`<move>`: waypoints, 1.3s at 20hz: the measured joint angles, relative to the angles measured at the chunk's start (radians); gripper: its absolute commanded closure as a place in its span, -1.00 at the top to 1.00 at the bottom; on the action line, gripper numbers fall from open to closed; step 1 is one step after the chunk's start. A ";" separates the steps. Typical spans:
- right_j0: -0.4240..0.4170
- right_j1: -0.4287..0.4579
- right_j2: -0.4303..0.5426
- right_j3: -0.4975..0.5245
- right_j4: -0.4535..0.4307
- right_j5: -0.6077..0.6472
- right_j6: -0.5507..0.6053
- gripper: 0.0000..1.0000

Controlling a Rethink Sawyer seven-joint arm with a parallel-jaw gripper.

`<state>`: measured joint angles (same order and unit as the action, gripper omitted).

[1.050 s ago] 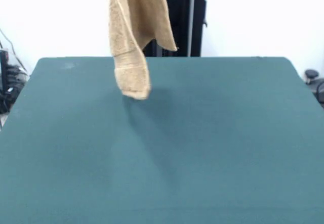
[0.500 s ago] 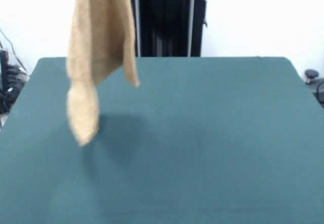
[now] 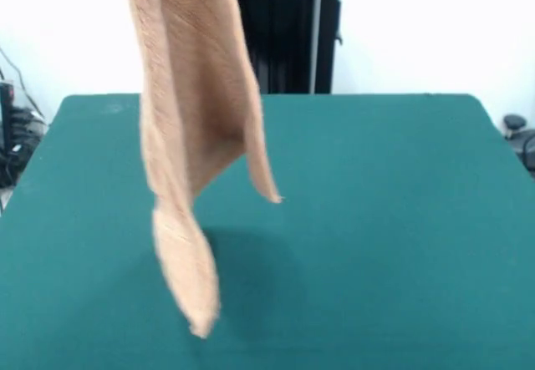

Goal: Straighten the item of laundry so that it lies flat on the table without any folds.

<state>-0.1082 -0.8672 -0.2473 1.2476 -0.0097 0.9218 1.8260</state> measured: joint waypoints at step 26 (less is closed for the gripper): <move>0.172 0.480 -0.127 -0.683 0.126 0.325 0.512 -1.00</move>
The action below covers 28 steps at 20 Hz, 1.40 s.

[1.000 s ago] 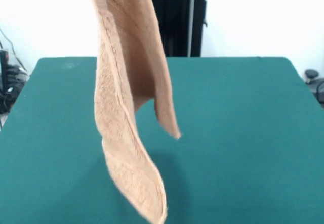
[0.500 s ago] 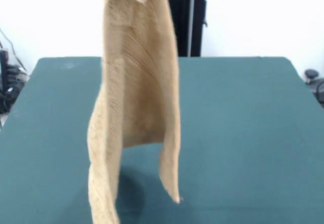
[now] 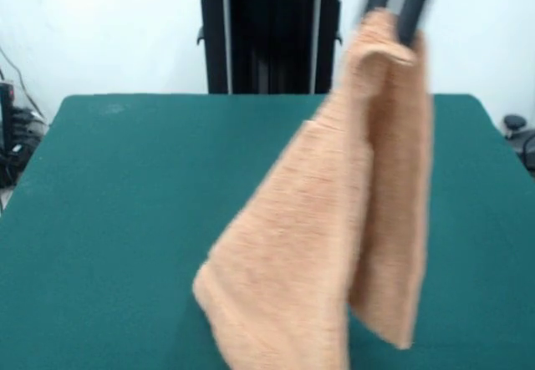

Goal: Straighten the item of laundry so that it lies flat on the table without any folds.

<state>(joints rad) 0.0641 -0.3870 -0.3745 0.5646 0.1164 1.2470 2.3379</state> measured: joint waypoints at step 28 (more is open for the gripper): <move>0.081 0.051 -0.080 -0.216 0.224 0.248 0.297 -1.00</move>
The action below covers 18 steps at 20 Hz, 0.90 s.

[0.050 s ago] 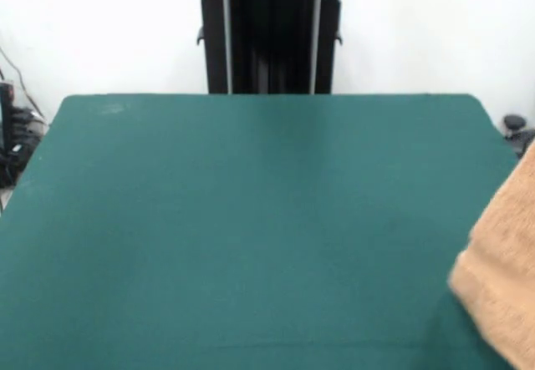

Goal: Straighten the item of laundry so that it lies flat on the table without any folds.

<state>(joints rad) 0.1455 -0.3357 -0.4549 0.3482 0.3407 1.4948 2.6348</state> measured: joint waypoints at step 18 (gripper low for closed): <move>-0.068 -0.538 0.017 0.667 -0.038 -0.353 -0.051 -1.00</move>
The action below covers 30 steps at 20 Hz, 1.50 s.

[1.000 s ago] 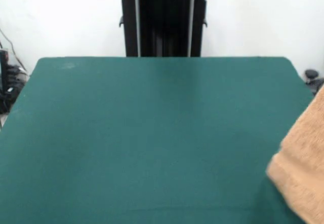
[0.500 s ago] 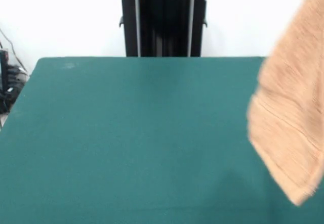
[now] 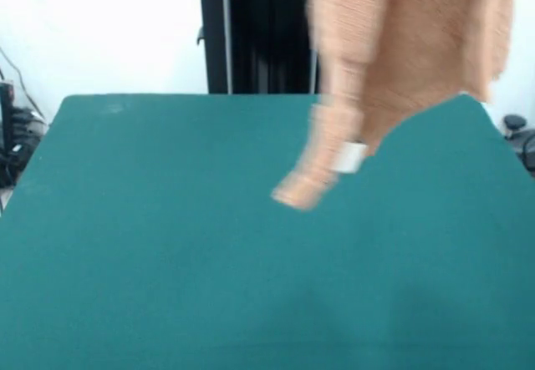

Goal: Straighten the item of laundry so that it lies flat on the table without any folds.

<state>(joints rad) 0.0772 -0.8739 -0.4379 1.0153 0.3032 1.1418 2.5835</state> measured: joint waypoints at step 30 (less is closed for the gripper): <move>-0.229 -0.299 0.109 0.472 -0.173 -0.202 -0.412 -1.00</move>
<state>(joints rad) -0.1517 -1.1730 -0.3290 1.4877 0.1306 0.9396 2.1716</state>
